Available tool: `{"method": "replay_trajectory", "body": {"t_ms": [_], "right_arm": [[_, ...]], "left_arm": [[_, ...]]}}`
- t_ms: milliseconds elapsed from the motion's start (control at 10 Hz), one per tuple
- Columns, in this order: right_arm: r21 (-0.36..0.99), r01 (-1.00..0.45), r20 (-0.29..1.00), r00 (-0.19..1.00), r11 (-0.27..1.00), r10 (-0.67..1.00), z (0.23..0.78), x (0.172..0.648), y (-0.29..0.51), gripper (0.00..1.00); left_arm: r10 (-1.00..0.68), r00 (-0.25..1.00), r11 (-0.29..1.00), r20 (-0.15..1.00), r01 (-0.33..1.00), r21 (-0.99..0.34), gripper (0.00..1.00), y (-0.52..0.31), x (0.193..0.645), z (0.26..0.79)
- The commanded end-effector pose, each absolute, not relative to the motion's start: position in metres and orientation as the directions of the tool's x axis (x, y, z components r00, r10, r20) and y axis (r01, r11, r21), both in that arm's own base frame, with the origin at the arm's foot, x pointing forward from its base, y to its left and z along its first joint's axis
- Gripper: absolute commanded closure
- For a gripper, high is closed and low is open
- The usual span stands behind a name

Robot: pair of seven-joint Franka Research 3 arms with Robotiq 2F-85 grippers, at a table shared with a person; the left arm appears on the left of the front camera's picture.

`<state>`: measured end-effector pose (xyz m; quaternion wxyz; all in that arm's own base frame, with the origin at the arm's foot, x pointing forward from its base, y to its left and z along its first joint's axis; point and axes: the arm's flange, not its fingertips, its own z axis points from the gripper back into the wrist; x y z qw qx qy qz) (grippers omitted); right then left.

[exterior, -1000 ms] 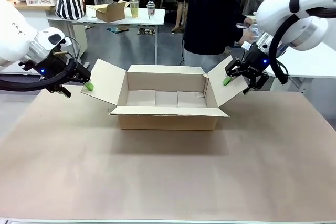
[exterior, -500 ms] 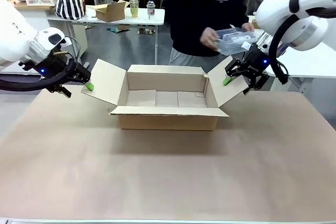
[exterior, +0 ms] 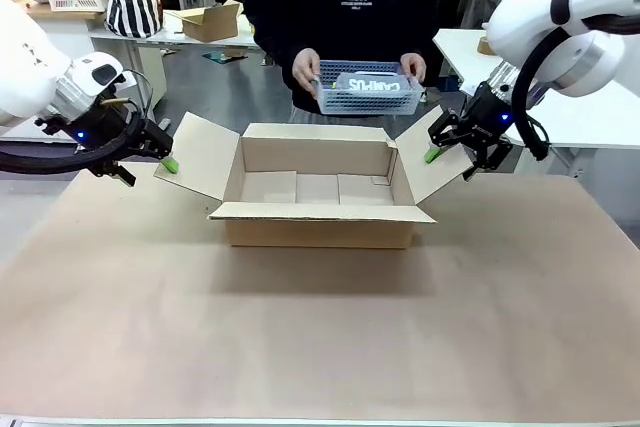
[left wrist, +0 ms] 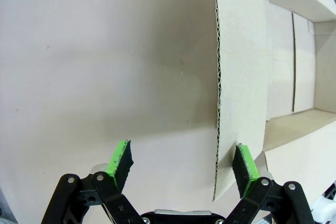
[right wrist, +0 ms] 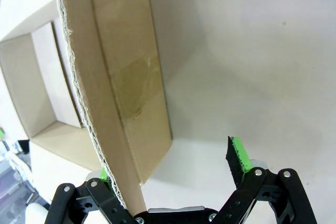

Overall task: Pack the gift set into the box.
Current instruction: Lift both hands away from the flaps of the Package Box.

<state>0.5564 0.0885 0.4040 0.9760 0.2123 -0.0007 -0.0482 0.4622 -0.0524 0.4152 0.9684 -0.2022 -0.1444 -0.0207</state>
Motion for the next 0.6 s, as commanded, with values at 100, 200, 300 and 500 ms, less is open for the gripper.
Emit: {"method": "replay_trajectory", "body": {"t_ms": [100, 200, 300, 500], "right_arm": [[0.397, 0.101, -0.024, 0.995, 0.912, -0.099, 0.4015, 0.5572, 0.0916, 0.0], [0.397, 0.101, -0.024, 0.995, 0.912, -0.099, 0.4015, 0.5572, 0.0916, 0.0], [0.397, 0.101, -0.024, 0.995, 0.912, -0.099, 0.4015, 0.5572, 0.0916, 0.0], [0.397, 0.101, -0.024, 0.995, 0.912, -0.099, 0.4015, 0.5572, 0.0916, 0.0]], "left_arm": [[0.021, 0.961, 0.921, 0.275, 0.088, -0.38, 0.0, -0.0523, 0.4617, 0.4192], [0.021, 0.961, 0.921, 0.275, 0.088, -0.38, 0.0, -0.0523, 0.4617, 0.4192], [0.021, 0.961, 0.921, 0.275, 0.088, -0.38, 0.0, -0.0523, 0.4617, 0.4192], [0.021, 0.961, 0.921, 0.275, 0.088, -0.38, 0.0, -0.0523, 0.4617, 0.4192]]}}
